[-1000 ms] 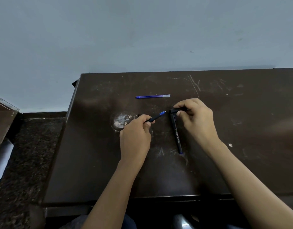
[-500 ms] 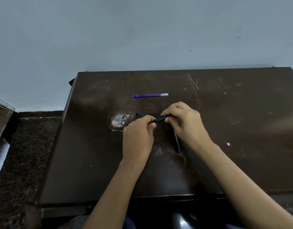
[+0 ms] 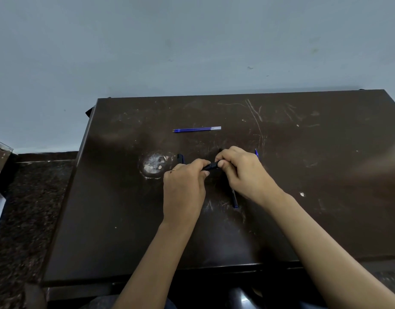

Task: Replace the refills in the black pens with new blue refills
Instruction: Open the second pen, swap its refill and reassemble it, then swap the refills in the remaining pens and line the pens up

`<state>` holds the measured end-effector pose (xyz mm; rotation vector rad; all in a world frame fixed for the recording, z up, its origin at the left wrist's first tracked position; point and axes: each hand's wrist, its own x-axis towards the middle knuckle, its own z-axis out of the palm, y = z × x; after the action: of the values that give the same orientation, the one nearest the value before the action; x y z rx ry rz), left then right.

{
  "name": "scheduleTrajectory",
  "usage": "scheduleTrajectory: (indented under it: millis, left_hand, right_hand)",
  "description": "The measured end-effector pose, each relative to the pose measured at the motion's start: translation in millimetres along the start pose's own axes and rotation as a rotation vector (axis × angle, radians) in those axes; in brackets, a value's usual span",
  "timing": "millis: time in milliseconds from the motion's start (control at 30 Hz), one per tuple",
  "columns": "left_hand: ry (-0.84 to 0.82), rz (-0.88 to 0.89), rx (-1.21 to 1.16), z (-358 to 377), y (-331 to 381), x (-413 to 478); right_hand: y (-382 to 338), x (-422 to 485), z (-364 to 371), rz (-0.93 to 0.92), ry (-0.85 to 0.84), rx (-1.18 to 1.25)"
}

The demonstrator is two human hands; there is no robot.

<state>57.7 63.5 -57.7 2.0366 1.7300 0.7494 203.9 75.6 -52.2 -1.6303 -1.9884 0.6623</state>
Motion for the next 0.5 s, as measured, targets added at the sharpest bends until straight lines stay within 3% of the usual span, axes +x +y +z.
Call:
scheduleTrajectory:
  millis: [100, 233, 300, 367, 500]
  left_hand:
    - [-0.017, -0.038, -0.132, 6, 1, 1]
    - [-0.074, -0.256, -0.433, 19, 3, 0]
    - [-0.070, -0.354, -0.510, 25, 2, -1]
    - [-0.052, -0.387, -0.448, 30, 2, -2]
    - [-0.017, -0.345, -0.100, 33, 5, -4]
  right_hand:
    - [-2, 0, 4, 0.108, 0.063, 0.123]
    - [0, 3, 4, 0.362, 0.180, 0.402]
    - [7, 4, 1, 0.443, 0.217, 0.349]
    - [12, 1, 0, 0.458, 0.199, 0.205]
    - [17, -4, 8, 0.463, 0.105, 0.069]
